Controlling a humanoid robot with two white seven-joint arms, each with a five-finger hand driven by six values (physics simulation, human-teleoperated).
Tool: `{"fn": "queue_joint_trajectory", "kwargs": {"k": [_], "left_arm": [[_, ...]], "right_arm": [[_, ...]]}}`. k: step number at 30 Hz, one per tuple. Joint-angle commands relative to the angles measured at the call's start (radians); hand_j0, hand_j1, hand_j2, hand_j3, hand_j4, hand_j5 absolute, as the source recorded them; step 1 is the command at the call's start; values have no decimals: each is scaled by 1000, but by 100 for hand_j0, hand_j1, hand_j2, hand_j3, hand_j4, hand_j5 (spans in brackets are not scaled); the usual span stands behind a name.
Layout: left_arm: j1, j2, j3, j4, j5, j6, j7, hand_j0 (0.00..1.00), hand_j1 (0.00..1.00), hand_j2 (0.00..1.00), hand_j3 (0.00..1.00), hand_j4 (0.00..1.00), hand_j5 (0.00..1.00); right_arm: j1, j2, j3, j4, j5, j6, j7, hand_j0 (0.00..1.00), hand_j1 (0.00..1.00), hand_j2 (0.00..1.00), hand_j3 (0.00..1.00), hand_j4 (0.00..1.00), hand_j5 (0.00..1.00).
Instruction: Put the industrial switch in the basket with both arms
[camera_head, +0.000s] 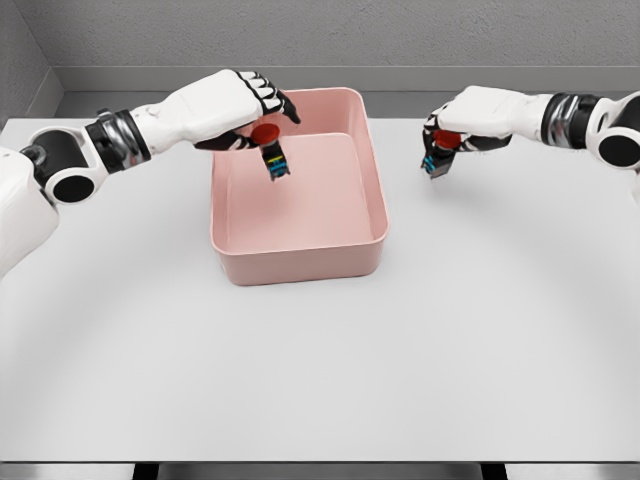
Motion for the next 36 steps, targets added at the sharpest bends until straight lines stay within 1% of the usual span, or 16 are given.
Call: {"fn": "queue_joint_trajectory", "kwargs": {"k": [1, 8, 10, 14, 15, 16, 18, 19, 20, 22, 24, 25, 26, 28, 33, 36], "left_arm": [[0, 3, 2, 2, 7, 0, 2, 100, 100, 100, 100, 100, 100], [-5, -6, 2, -3, 8, 0, 5, 100, 100, 100, 100, 100, 100], [-5, -5, 2, -3, 10, 0, 5, 100, 100, 100, 100, 100, 100], [0, 6, 3, -6, 21, 0, 6, 100, 100, 100, 100, 100, 100], [2, 12, 2, -14, 41, 0, 5, 100, 100, 100, 100, 100, 100], [3, 46, 2, -38, 51, 0, 5, 100, 100, 100, 100, 100, 100], [8, 142, -5, -135, 117, 0, 3, 100, 100, 100, 100, 100, 100], [12, 208, -15, -173, 116, 0, 3, 100, 100, 100, 100, 100, 100], [12, 262, -63, -199, 116, 0, 3, 100, 100, 100, 100, 100, 100], [17, 365, -69, -261, 117, 0, 3, 100, 100, 100, 100, 100, 100], [23, 431, -77, -265, 116, 0, 2, 100, 100, 100, 100, 100, 100], [48, 463, -74, -264, 114, 0, 2, 100, 100, 100, 100, 100, 100], [54, 477, -74, -264, 114, 0, 2, 100, 100, 100, 100, 100, 100], [77, 480, -72, -256, 113, 0, -3, 100, 100, 100, 100, 100, 100], [77, 480, -69, -256, 113, 0, -3, 100, 100, 100, 100, 100, 100], [77, 480, -71, -251, 113, 0, -4, 100, 100, 100, 100, 100, 100]], "right_arm": [[-2, 1, -1, -1, -13, 2, 0, 48, 48, 48, 48, 48, 48], [-37, 1, -1, -30, -48, 2, -2, 48, 48, 48, 48, 48, 48], [-46, 10, -1, -51, -54, 2, -2, 48, 48, 48, 48, 48, 48], [-60, 24, 1, -64, -65, 2, -2, 48, 48, 48, 48, 48, 48], [-67, 36, 1, -62, -66, 2, -2, 48, 48, 48, 48, 48, 48], [-74, 44, 2, -62, -65, 2, -2, 48, 48, 48, 48, 48, 48], [-81, 61, 4, -62, -66, 2, 0, 48, 48, 48, 48, 48, 48], [-87, 67, 5, -64, -66, 2, 0, 48, 48, 48, 48, 48, 48], [-87, 69, 5, -64, -66, 2, 0, 48, 48, 48, 48, 48, 48], [-95, 87, 7, -64, -65, 2, 0, 48, 48, 48, 48, 48, 48], [-95, 92, 8, -68, -66, 2, 1, 48, 48, 48, 48, 48, 48], [-101, 101, 19, -71, -66, 2, 1, 48, 48, 48, 48, 48, 48], [-106, 115, 41, -71, -66, 2, 0, 48, 48, 48, 48, 48, 48], [-112, 136, 44, -71, -66, 2, 1, 48, 48, 48, 48, 48, 48], [-115, 190, 87, -70, -65, 2, 6, 48, 48, 48, 48, 48, 48], [-114, 201, 111, -71, -65, 2, 8, 48, 48, 48, 48, 48, 48]]}}
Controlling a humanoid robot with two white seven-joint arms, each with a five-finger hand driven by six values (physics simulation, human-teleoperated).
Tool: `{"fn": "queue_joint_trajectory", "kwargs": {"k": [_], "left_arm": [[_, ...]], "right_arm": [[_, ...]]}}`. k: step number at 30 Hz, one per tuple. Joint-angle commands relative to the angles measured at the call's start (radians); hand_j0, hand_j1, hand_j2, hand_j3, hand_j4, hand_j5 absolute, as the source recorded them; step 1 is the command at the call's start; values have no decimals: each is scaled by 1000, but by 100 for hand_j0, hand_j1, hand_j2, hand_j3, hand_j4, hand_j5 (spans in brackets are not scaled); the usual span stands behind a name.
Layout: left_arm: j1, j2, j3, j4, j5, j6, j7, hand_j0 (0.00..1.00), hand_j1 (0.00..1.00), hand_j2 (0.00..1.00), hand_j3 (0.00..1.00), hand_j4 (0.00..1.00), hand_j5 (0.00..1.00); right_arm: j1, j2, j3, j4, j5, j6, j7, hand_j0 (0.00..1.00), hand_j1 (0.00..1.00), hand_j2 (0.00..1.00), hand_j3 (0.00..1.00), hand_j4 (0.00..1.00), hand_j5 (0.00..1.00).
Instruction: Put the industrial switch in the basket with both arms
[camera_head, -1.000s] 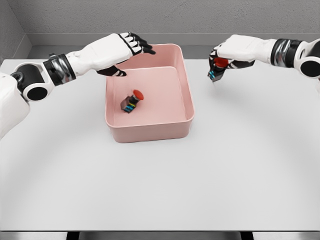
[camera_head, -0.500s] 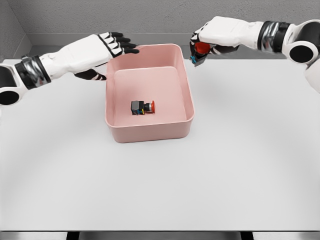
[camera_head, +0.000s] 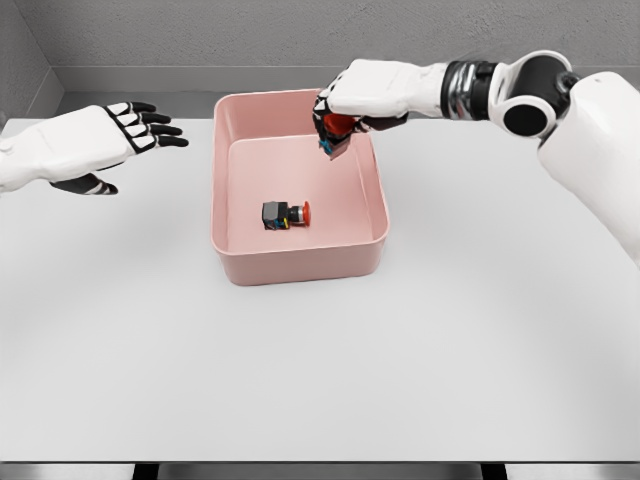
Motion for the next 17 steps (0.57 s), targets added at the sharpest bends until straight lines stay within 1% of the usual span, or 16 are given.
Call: {"fn": "queue_joint_trajectory", "kwargs": {"k": [1, 2, 3, 4, 5, 11, 13, 14, 17], "left_arm": [[0, 3, 1, 2, 5, 0, 0, 100, 100, 100, 100, 100, 100], [2, 3, 2, 2, 6, 0, 1, 100, 100, 100, 100, 100, 100], [2, 3, 1, 2, 6, 0, 1, 100, 100, 100, 100, 100, 100], [2, 3, 1, 2, 6, 0, 1, 100, 100, 100, 100, 100, 100], [2, 3, 1, 2, 6, 0, 1, 100, 100, 100, 100, 100, 100], [2, 3, 2, 0, 6, 0, 4, 100, 100, 100, 100, 100, 100], [2, 3, 2, 0, 6, 0, 4, 100, 100, 100, 100, 100, 100], [2, 3, 2, 0, 6, 0, 4, 100, 100, 100, 100, 100, 100], [2, 5, 1, -1, 6, 0, 4, 100, 100, 100, 100, 100, 100]], "right_arm": [[0, 11, 13, -1, -5, 3, 0, 49, 49, 49, 49, 49, 49], [0, 11, 13, 2, -4, 3, 2, 54, 54, 54, 54, 54, 54], [2, 11, 13, 4, -2, 3, 4, 65, 65, 65, 65, 65, 65], [2, 11, 10, 5, -2, 3, 4, 88, 88, 88, 88, 88, 88], [3, 7, 8, 5, -2, 3, 4, 100, 100, 100, 100, 100, 100], [-6, 1, -10, 2, -2, 3, -6, 100, 100, 100, 100, 100, 100], [-11, -11, -13, 4, -2, 3, -6, 100, 100, 100, 100, 100, 100], [-8, -42, -30, 5, -4, 3, -9, 100, 100, 100, 100, 100, 100], [3, -137, -38, 11, -24, 3, -15, 100, 100, 100, 100, 100, 100]]}}
